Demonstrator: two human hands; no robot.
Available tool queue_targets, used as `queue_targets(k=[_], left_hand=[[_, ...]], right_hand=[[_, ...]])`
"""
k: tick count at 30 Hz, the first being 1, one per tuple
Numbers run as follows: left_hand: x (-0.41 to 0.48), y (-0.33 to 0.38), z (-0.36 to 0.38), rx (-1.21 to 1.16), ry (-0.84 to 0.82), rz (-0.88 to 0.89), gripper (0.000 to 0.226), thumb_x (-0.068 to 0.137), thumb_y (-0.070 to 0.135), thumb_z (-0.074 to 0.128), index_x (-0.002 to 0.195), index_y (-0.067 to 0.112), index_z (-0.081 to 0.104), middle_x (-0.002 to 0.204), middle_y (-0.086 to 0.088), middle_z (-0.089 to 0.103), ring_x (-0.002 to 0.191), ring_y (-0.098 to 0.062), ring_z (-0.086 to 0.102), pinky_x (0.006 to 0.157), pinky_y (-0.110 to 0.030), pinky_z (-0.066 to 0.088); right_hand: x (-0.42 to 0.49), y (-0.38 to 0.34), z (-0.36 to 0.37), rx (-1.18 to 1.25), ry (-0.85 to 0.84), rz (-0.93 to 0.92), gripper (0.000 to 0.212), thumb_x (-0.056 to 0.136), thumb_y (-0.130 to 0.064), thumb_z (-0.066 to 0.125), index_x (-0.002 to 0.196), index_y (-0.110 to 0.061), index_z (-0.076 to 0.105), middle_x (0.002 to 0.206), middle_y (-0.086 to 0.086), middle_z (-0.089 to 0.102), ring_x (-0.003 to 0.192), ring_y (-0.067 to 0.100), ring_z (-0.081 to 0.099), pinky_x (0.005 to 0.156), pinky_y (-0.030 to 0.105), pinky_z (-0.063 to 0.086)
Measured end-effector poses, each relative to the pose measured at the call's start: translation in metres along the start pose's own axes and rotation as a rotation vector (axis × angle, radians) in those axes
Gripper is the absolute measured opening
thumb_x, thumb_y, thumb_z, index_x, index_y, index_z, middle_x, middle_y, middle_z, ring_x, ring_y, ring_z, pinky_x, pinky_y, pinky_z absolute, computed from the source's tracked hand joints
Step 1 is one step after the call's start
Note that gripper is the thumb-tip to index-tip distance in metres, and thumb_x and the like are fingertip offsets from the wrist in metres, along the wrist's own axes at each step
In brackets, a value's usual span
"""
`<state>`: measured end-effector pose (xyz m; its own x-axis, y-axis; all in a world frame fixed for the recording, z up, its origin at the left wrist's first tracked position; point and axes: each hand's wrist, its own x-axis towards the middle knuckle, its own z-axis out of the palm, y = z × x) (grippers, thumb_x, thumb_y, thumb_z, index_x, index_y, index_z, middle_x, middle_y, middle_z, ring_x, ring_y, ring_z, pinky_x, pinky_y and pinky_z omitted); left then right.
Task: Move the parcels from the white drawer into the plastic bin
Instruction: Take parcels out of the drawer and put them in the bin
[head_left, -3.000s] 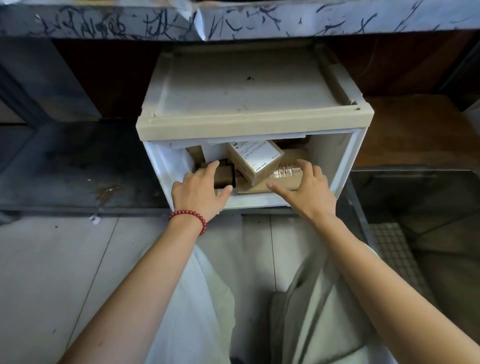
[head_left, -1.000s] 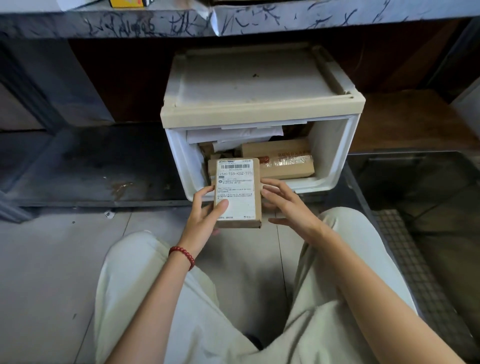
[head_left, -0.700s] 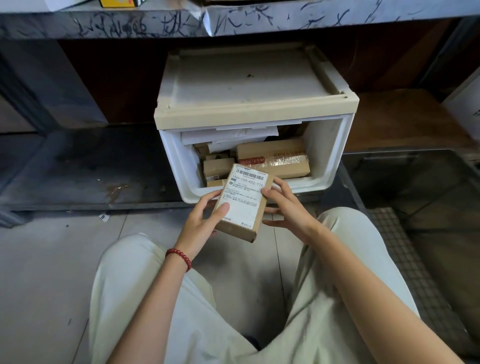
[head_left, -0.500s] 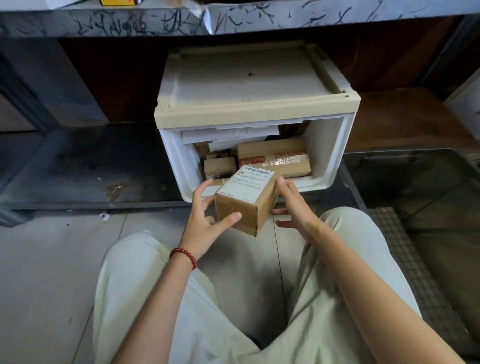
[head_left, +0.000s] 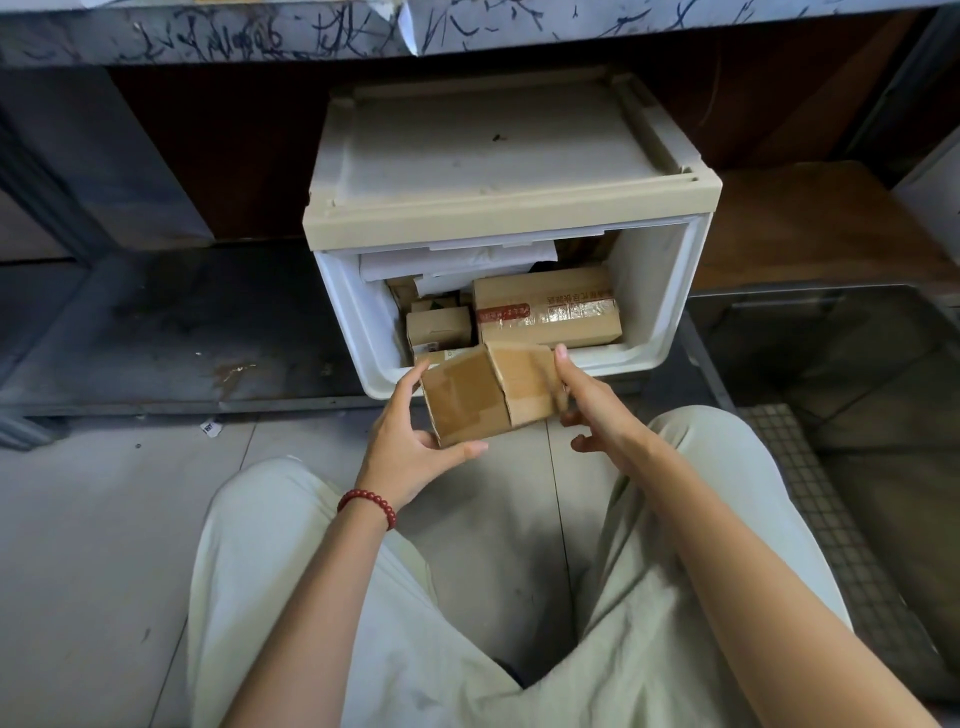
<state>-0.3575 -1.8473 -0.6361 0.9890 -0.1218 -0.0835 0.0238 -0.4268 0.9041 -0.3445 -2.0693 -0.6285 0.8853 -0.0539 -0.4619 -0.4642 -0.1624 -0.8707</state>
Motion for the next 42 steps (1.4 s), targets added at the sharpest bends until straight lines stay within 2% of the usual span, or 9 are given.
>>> queue_targets(k=[5, 9, 12, 17, 21, 24, 31, 39, 42], left_hand=[[0.003, -0.002, -0.001, -0.049, 0.106, -0.088, 0.098, 0.049, 0.077, 0.07, 0.134, 0.042, 0.039, 0.135, 0.011, 0.049, 0.113, -0.015, 0.058, 0.092, -0.036, 0.052], [0.004, 0.003, -0.001, -0.163, 0.186, -0.117, 0.085, 0.05, 0.079, 0.065, 0.123, 0.037, 0.052, 0.118, 0.013, 0.061, 0.108, -0.006, 0.059, 0.088, -0.025, 0.05], [0.005, 0.004, 0.0, -0.18, 0.207, -0.158, 0.072, 0.056, 0.081, 0.056, 0.117, 0.042, 0.054, 0.109, 0.015, 0.064, 0.102, -0.002, 0.059, 0.091, -0.035, 0.052], [0.012, 0.013, 0.001, -0.085, 0.103, -0.175, 0.053, 0.063, 0.089, 0.04, 0.097, 0.05, 0.053, 0.101, 0.017, 0.06, 0.101, -0.009, 0.056, 0.091, -0.046, 0.051], [0.027, 0.042, 0.018, -0.126, 0.071, -0.086, 0.046, 0.071, 0.082, 0.044, 0.095, 0.045, 0.058, 0.105, 0.017, 0.062, 0.101, -0.007, 0.059, 0.09, -0.042, 0.052], [0.04, 0.077, 0.041, -0.112, 0.055, 0.027, 0.044, 0.076, 0.071, 0.047, 0.106, 0.039, 0.056, 0.106, 0.017, 0.062, 0.097, -0.003, 0.059, 0.083, -0.028, 0.052], [0.072, 0.146, 0.12, 0.183, -0.095, 0.3, 0.063, 0.083, 0.043, 0.066, 0.137, 0.032, 0.036, 0.134, 0.004, 0.051, 0.119, -0.018, 0.05, 0.098, -0.033, 0.043], [0.076, 0.146, 0.209, 0.635, -0.254, 0.453, 0.068, 0.089, 0.049, 0.055, 0.145, 0.032, 0.022, 0.138, -0.001, 0.047, 0.119, -0.024, 0.052, 0.088, -0.039, 0.05], [0.083, 0.128, 0.225, 0.791, -0.333, 0.49, 0.069, 0.088, 0.057, 0.049, 0.147, 0.036, 0.02, 0.137, -0.001, 0.048, 0.12, -0.024, 0.051, 0.09, -0.043, 0.05]], right_hand=[[-0.002, 0.0, 0.0, -0.019, -0.023, -0.059, 0.048, 0.089, -0.07, 0.037, 0.125, -0.04, 0.049, 0.109, -0.012, 0.049, 0.096, 0.013, 0.048, 0.079, 0.029, 0.044], [-0.001, 0.003, 0.001, 0.064, -0.093, -0.118, 0.055, 0.085, -0.067, 0.05, 0.131, -0.036, 0.05, 0.124, -0.016, 0.051, 0.119, 0.009, 0.048, 0.091, 0.034, 0.047], [0.0, 0.004, 0.002, 0.111, -0.103, -0.114, 0.061, 0.08, -0.064, 0.059, 0.128, -0.029, 0.047, 0.124, -0.013, 0.054, 0.116, 0.006, 0.053, 0.1, 0.038, 0.045], [-0.004, -0.003, -0.004, 0.227, -0.106, -0.129, 0.064, 0.085, -0.05, 0.063, 0.136, -0.025, 0.035, 0.122, -0.003, 0.055, 0.106, 0.01, 0.062, 0.085, 0.035, 0.055], [-0.01, -0.016, -0.027, 0.207, -0.063, -0.194, 0.072, 0.069, -0.063, 0.071, 0.128, -0.029, 0.048, 0.124, 0.0, 0.06, 0.105, 0.011, 0.065, 0.077, 0.03, 0.055], [-0.021, -0.023, -0.059, 0.145, 0.063, -0.267, 0.071, 0.066, -0.062, 0.072, 0.126, -0.032, 0.051, 0.121, -0.006, 0.061, 0.103, 0.008, 0.065, 0.082, 0.027, 0.053], [-0.039, -0.011, -0.141, 0.167, 0.592, -0.387, 0.069, 0.057, -0.064, 0.08, 0.115, -0.037, 0.054, 0.116, -0.009, 0.057, 0.105, 0.012, 0.06, 0.087, 0.037, 0.056], [-0.05, 0.075, -0.223, 0.348, 0.882, -0.094, 0.041, 0.076, -0.055, 0.072, 0.099, -0.024, 0.058, 0.108, 0.005, 0.065, 0.086, 0.013, 0.065, 0.058, 0.022, 0.053], [-0.032, 0.111, -0.236, 0.329, 0.891, 0.024, 0.042, 0.079, -0.051, 0.072, 0.104, -0.021, 0.058, 0.109, 0.006, 0.064, 0.094, 0.019, 0.067, 0.064, 0.025, 0.058]])
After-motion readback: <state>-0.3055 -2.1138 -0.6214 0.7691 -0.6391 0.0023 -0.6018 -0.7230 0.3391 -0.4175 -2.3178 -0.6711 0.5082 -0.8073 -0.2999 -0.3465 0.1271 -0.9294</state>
